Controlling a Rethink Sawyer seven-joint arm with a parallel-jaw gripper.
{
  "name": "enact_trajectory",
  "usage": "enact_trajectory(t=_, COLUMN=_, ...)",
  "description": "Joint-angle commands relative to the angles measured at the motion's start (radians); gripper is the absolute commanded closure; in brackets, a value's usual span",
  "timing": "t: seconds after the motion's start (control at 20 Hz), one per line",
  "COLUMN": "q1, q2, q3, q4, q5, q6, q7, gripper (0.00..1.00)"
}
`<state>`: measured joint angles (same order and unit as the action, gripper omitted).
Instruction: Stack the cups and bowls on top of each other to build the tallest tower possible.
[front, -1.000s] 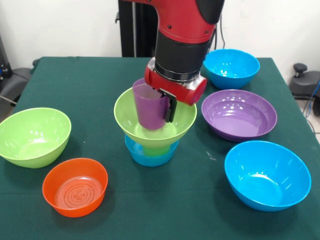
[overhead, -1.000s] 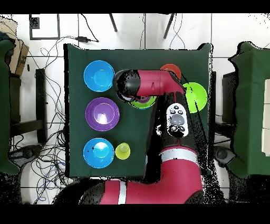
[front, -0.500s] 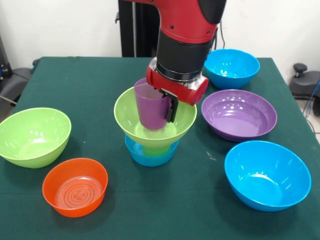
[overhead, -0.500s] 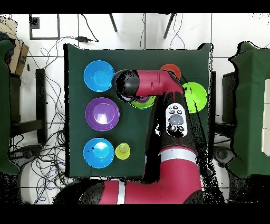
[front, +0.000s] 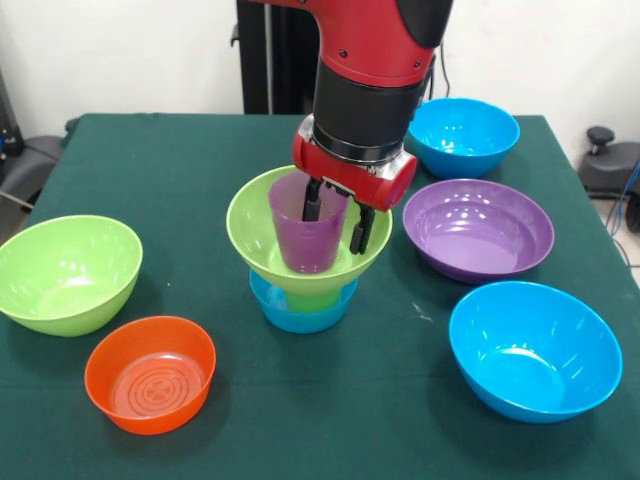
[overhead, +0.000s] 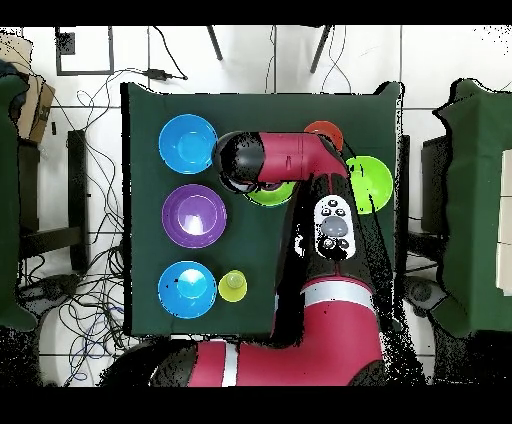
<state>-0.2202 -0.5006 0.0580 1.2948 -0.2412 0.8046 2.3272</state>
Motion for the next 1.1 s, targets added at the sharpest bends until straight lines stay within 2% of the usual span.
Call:
enact_trajectory(t=0.05, q1=0.008, q2=0.016, q3=0.074, q4=0.008, q5=0.005, q6=-0.010, q7=-0.028, gripper=0.00)
enact_trajectory(t=0.75, q1=0.002, q2=-0.004, q3=0.075, q4=0.021, q5=0.033, q6=0.010, q7=-0.012, gripper=0.00)
enact_trajectory(t=1.1, q1=0.005, q2=-0.069, q3=0.074, q4=0.015, q5=0.064, q6=0.077, q7=-0.023, gripper=0.00)
